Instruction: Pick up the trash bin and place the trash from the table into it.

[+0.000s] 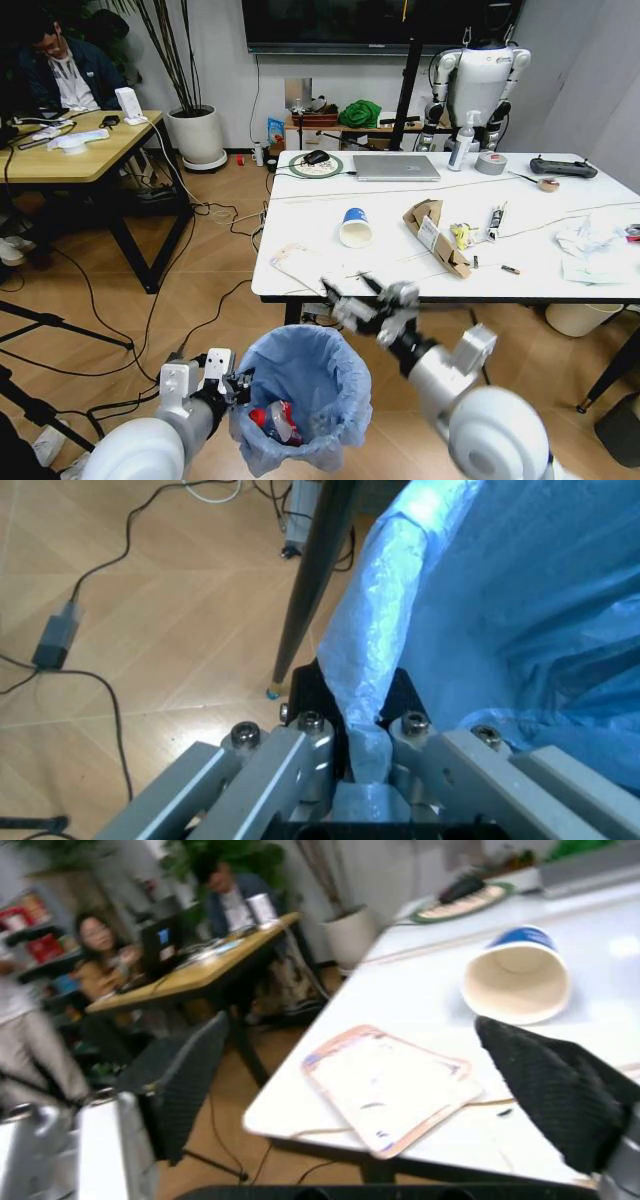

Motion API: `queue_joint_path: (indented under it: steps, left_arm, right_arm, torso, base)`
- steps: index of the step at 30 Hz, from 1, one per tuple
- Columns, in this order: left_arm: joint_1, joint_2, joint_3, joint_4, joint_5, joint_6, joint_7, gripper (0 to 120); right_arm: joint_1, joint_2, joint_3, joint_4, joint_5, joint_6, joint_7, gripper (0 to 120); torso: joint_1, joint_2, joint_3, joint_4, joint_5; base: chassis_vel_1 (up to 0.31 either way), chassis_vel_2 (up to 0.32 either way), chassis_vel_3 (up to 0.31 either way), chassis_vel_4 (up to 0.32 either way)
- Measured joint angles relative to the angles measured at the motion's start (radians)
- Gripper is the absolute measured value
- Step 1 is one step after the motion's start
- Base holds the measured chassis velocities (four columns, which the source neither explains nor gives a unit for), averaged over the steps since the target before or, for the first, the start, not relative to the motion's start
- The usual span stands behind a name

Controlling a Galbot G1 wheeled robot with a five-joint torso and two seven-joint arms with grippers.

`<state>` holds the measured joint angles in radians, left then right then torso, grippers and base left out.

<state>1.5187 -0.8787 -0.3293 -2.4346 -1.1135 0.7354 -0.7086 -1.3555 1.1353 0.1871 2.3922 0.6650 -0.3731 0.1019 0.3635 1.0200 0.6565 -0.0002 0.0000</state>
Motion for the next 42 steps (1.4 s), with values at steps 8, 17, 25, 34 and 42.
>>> queue_joint_path:
  steps: [8,17,25,34,42]
  left_arm:
    - [0.05,0.03,-0.051,-0.04,-0.003,0.0,0.007,2]
    - [0.057,0.063,-0.084,-0.057,-0.014,0.0,0.011,2]
    - [0.057,0.069,-0.091,-0.057,-0.016,0.0,0.006,2]
    - [0.06,0.075,-0.092,-0.056,-0.013,0.0,0.002,2]
    - [0.064,0.088,-0.097,-0.064,-0.014,0.0,0.001,2]
  right_arm:
    - [0.306,0.101,-0.071,-0.192,0.265,-0.081,0.412,100]
    - [0.409,0.136,-0.113,-0.313,0.528,-0.152,0.608,100]
    - [0.41,0.164,-0.151,-0.303,0.569,-0.15,0.65,98]
    - [0.41,0.2,-0.182,-0.341,0.515,-0.134,0.644,96]
    - [0.423,0.22,-0.19,-0.369,0.5,-0.124,0.642,86]
  torso:
    - [0.0,0.0,0.0,0.0003,-0.0001]
    - [0.0,0.0,0.0,-0.0001,-0.0002]
    - [0.0,0.0,0.0,0.0001,-0.0001]
    - [0.0,0.0,0.0,0.0001,-0.0001]
    - [0.0,0.0,0.0,0.0001,-0.0001]
  base:
    - [0.0,0.0,0.0,0.0]
    - [0.0,0.0,0.0,0.0]
    - [0.0,0.0,0.0,0.0]
    - [0.0,0.0,0.0,0.0]
    - [0.0,0.0,0.0,0.0]
